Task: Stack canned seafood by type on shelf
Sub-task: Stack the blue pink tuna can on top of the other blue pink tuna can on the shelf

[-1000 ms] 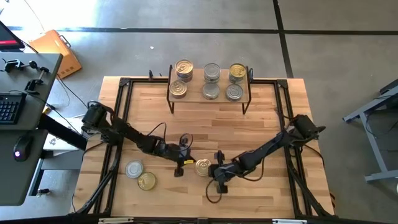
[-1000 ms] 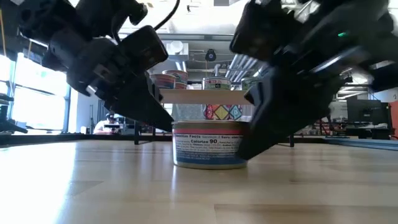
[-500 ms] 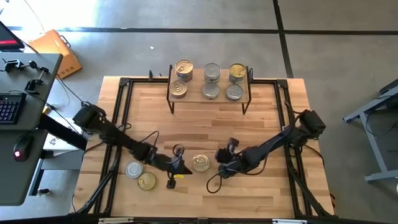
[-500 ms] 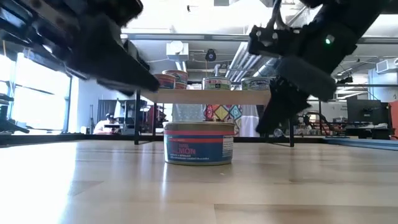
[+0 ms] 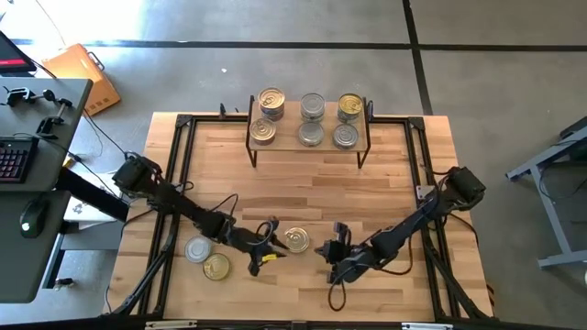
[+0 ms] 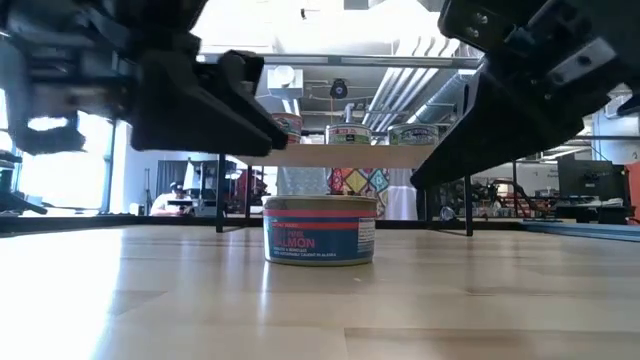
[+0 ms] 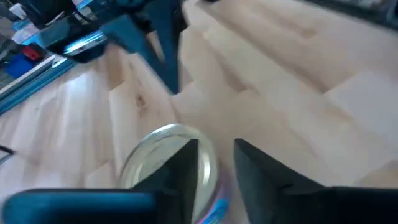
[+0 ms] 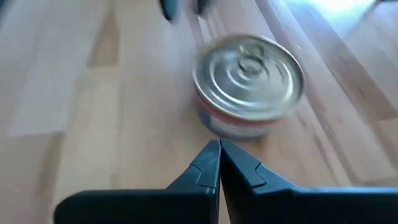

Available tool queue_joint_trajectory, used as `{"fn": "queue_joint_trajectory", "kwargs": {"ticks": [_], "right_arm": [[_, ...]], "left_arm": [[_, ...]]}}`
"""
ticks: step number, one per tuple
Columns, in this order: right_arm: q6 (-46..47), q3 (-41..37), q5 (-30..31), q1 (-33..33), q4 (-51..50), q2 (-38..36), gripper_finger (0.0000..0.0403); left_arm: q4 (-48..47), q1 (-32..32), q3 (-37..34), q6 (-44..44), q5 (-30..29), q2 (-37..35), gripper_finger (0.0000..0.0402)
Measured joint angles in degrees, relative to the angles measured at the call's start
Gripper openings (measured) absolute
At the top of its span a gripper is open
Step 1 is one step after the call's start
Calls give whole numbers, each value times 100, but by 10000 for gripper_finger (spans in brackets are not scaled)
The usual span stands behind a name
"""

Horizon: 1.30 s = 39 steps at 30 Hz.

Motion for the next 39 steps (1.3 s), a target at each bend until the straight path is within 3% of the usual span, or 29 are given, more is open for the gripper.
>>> {"fn": "queue_joint_trajectory", "kwargs": {"ticks": [5, 9, 13, 19, 22, 32, 39], "right_arm": [[-33, -353, -11, 22, 886, 0, 2], [-46, -414, -70, 24, 1029, 0, 2], [-360, -429, -254, 21, 1216, 0, 2], [-1337, -427, -334, 20, 1802, 2, 13], [-1834, -427, -332, 20, 2013, 2, 45], [-3508, -427, -255, -109, 2059, 4, 202], [-4513, -425, -314, -252, 1966, 22, 240]], "left_arm": [[-405, 251, 161, 365, 26, 221, 155], [-834, 387, 325, 462, 147, 423, 159], [-852, 424, 474, 392, 152, 566, 122], [-1149, 424, 744, 297, 198, 584, 21], [-1404, 424, 954, -18, 191, 588, 8], [-2900, 424, 1945, -1307, 191, 590, 1], [-3554, 509, 2350, -2163, 283, 588, 1]]}}
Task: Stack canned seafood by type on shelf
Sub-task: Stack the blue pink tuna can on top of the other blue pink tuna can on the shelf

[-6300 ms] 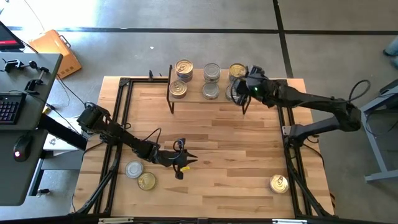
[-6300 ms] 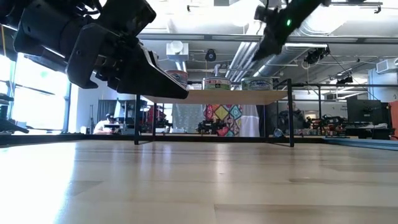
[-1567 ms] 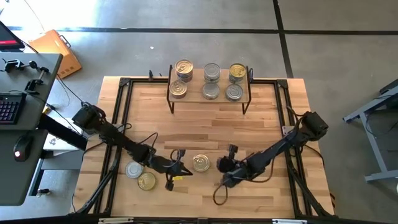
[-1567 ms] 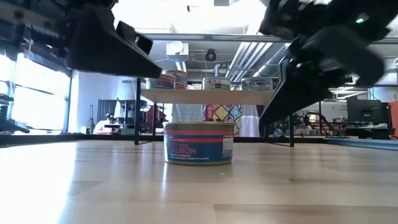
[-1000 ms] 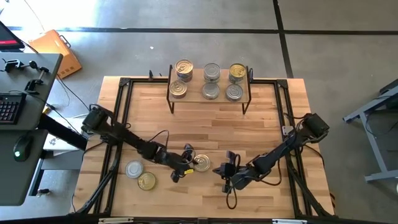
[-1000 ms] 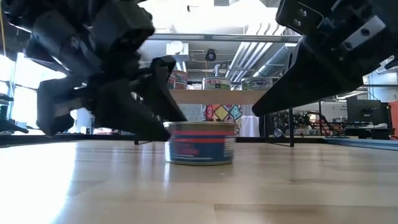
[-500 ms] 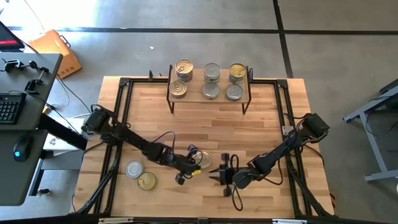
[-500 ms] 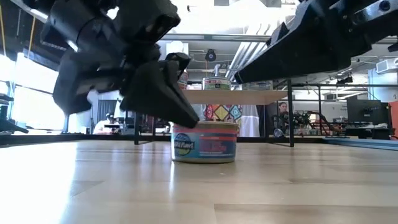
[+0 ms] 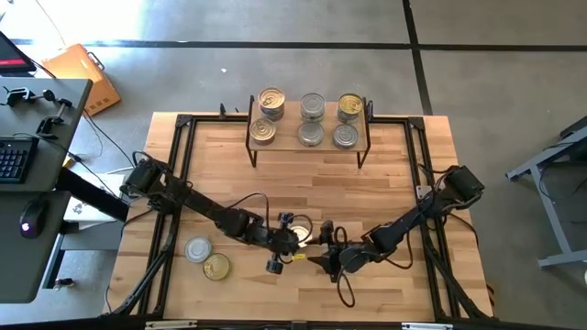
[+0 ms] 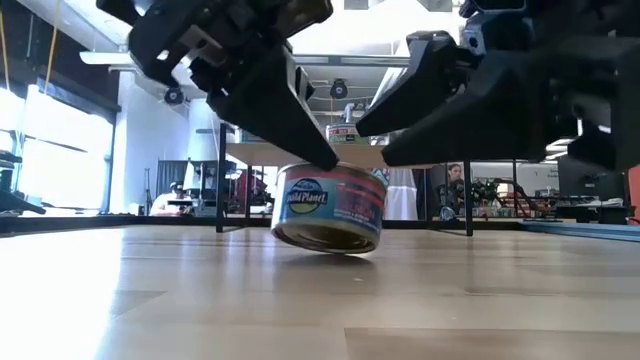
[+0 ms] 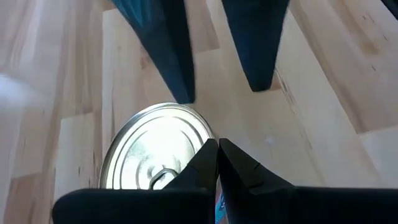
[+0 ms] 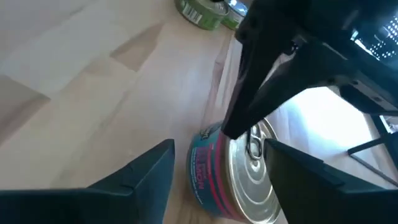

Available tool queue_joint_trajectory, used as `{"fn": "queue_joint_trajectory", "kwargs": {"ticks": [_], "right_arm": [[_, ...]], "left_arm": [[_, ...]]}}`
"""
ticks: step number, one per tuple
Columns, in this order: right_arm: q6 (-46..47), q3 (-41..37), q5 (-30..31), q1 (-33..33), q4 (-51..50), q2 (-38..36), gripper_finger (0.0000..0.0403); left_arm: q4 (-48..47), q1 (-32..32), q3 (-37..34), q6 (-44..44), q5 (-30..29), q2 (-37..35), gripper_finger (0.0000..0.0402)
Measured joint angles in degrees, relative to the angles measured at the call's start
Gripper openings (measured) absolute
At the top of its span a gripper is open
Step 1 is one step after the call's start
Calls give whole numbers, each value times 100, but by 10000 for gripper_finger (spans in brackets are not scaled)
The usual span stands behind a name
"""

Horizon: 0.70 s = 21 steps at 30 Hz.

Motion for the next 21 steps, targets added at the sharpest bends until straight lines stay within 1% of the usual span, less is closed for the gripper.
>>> {"fn": "queue_joint_trajectory", "kwargs": {"ticks": [3, 7, 11, 13, 18, 21], "right_arm": [[-187, 2, -6, -47, -29, 32, 240], [-710, 4, 72, -43, 97, 264, 241], [-934, 7, 883, -37, 573, 592, 241], [-930, 6, 1066, -39, 794, 705, 241], [-903, 6, 1028, -96, 1240, 893, 240], [-900, 4, 1022, -119, 1427, 967, 233]], "left_arm": [[-30, 62, 13, -265, 74, -22, 1], [-79, 134, 3, -608, 129, -166, 0], [-79, 142, -4, -637, 131, -306, 0], [-81, 142, -6, -639, 127, -340, 0], [-73, 142, -6, -652, 126, -343, 0], [-33, 142, -6, -688, 122, -343, 0]]}}
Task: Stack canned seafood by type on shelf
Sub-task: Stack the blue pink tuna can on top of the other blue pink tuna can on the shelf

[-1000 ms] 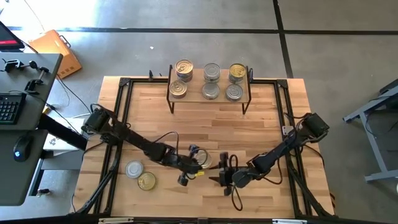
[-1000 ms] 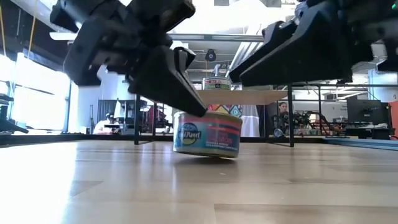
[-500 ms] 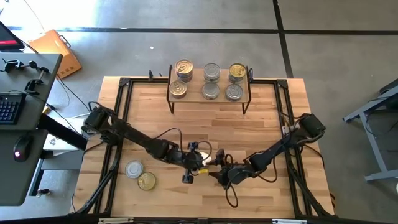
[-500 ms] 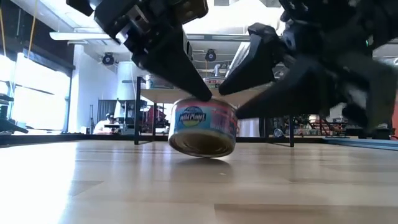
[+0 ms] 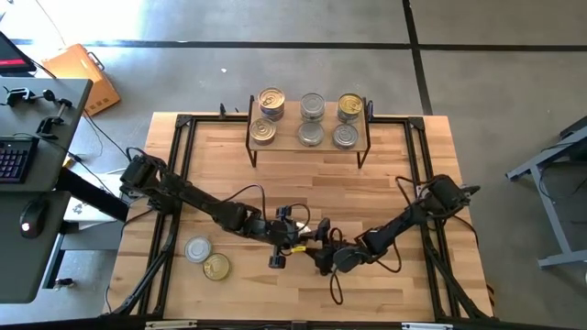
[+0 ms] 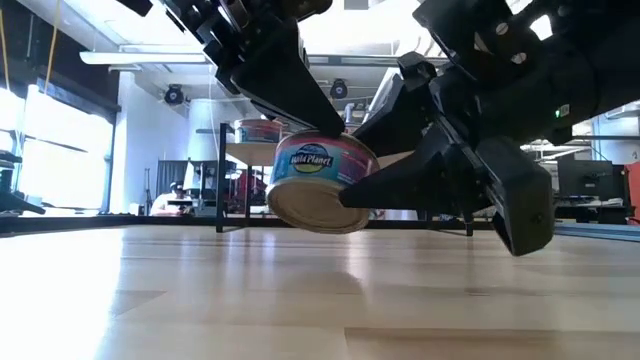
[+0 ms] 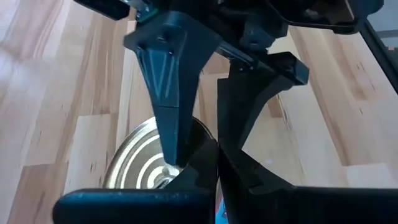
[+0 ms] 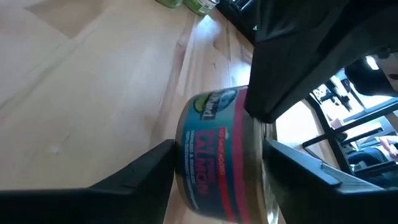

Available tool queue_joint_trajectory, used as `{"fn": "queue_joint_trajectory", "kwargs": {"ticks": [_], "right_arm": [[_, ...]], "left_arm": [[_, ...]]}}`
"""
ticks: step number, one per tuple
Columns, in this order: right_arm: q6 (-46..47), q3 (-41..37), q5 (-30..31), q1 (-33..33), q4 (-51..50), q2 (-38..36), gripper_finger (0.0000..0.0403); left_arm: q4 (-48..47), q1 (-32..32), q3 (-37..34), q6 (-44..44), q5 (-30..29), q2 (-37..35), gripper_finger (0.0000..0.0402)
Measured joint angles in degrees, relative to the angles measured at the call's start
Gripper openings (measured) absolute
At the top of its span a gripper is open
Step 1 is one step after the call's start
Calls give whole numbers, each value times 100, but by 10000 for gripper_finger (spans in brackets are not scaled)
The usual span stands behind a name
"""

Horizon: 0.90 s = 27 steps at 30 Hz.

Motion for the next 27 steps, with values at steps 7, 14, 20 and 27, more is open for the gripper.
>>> {"fn": "queue_joint_trajectory", "kwargs": {"ticks": [7, 14, 20, 27], "right_arm": [[195, 2, 6, 5, 79, 86, 189], [1085, 2, -51, 7, 122, 87, 165], [1490, 2, -90, -4, 111, 90, 165], [1541, 2, -235, -47, 191, 90, 165]], "left_arm": [[22, 0, 0, -6, -23, 0, 0], [3, 2, 0, 400, 33, -13, 42], [-446, 73, 9, 1256, 177, -334, 137], [-906, -559, 13, 2954, -657, -600, 184]]}}
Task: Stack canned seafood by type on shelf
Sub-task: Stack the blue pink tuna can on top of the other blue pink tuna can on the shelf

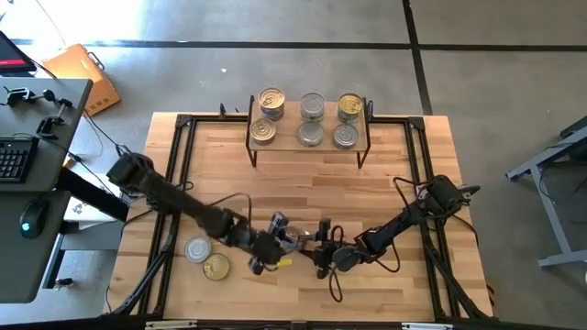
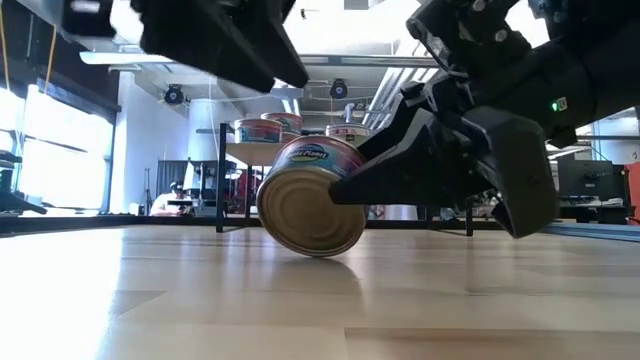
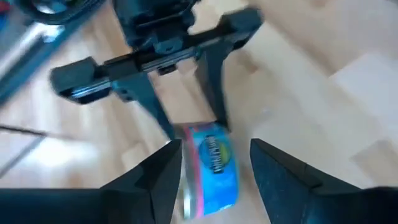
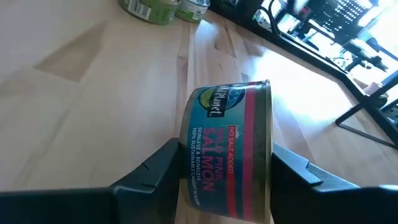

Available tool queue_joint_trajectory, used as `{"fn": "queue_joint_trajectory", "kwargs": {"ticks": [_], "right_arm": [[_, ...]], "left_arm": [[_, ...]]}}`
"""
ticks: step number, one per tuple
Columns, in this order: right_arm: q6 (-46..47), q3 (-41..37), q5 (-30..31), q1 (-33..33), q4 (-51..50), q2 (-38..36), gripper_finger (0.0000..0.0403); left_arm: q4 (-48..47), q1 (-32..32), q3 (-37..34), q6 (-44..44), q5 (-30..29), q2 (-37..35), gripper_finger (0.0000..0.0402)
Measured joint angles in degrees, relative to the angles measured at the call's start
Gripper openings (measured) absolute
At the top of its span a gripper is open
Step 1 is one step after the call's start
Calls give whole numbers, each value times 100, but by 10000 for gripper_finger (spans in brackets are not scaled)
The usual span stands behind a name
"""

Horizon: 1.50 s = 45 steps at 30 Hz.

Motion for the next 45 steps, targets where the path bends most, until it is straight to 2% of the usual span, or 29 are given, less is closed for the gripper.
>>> {"fn": "queue_joint_trajectory", "kwargs": {"ticks": [2, 5, 8, 20, 27, 29, 31, 34, 36, 39, 42, 45], "right_arm": [[-2, 0, -49, -37, 58, 0, 168], [0, 0, -199, -98, 135, 0, 168], [0, 0, -327, -143, 154, 0, 168], [140, -7, -319, -167, 212, 4, 168], [173, 2, -545, -246, 237, 4, 169], [192, 2, -548, -252, 237, 4, 169], [192, 2, -540, -254, 231, 4, 169], [207, 2, -532, -252, 229, 4, 169], [254, 2, -531, -252, 213, 4, 169], [254, 2, -530, -252, 207, 4, 170], [249, 2, -525, -259, 202, 2, 170], [241, 2, -502, -263, 187, 0, 170]], "left_arm": [[-1, -137, 0, 35, -407, 96, 185], [61, -207, -2, -348, -697, 260, 186], [158, -191, -2, -592, -727, 479, 186], [288, -78, 33, -173, -809, 661, 186], [788, -137, 137, -1221, -957, 626, 186], [1134, -81, 140, -1158, -1041, 628, 186], [1139, -49, 144, -704, -1099, 611, 189], [794, -126, 138, -27, -1408, 620, 204], [543, -192, 138, 91, -1671, 620, 224], [172, -237, 128, -250, -1826, 622, 259], [270, -230, 5, -619, -1875, 624, 291], [337, -184, -135, -948, -2077, 637, 308]]}}
